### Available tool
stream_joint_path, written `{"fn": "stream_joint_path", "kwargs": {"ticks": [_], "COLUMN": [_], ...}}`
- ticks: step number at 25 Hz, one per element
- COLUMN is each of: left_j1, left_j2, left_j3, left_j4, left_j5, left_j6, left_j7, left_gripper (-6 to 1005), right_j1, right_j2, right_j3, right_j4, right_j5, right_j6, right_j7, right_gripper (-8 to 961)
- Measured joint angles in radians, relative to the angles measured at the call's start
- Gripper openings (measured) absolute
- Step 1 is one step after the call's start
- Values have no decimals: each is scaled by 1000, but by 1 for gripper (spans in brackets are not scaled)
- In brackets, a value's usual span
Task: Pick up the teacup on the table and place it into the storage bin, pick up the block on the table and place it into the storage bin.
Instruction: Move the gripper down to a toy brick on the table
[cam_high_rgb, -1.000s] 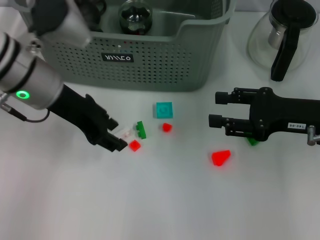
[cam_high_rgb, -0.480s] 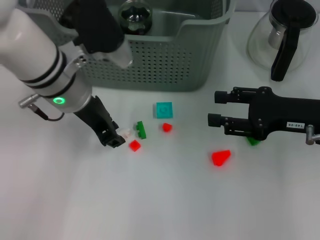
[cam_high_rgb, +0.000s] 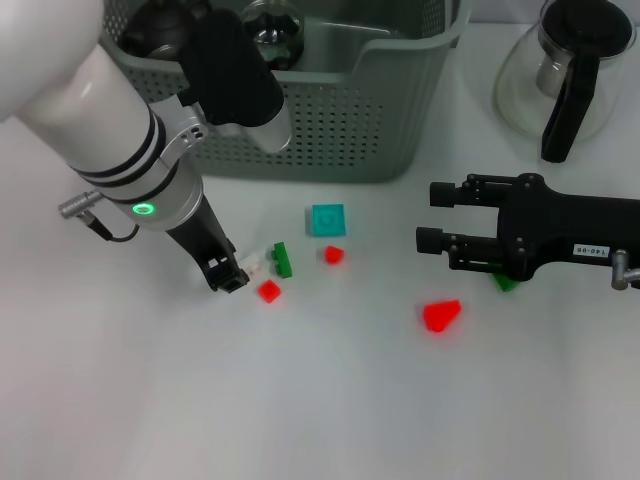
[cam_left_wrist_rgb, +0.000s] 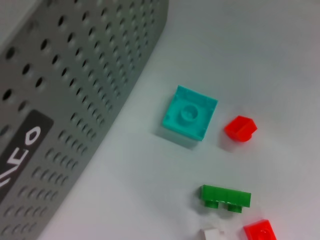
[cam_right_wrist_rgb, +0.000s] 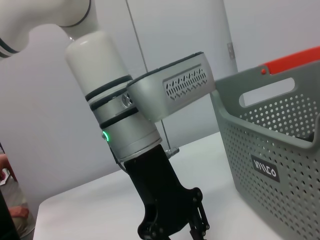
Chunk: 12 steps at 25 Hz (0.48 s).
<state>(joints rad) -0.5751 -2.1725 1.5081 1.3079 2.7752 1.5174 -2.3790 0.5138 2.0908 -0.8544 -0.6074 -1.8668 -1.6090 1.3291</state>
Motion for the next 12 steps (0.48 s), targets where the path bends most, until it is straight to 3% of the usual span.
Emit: {"fn": "stream_joint_path", "kwargs": {"ticks": [12], "left_j1": [-13], "left_j2": [0], "left_j3": [43], "left_j4": [-43], "left_j5": [15], "left_j6": [-45], "left_j7": [-34], "left_gripper": [371], "right_j1": [-1], "right_j2": [0], "right_j3": [0], "right_j4": [0], "right_j5": [0], "right_j6": [-1], "right_j7": [-1], "right_gripper": [675]}}
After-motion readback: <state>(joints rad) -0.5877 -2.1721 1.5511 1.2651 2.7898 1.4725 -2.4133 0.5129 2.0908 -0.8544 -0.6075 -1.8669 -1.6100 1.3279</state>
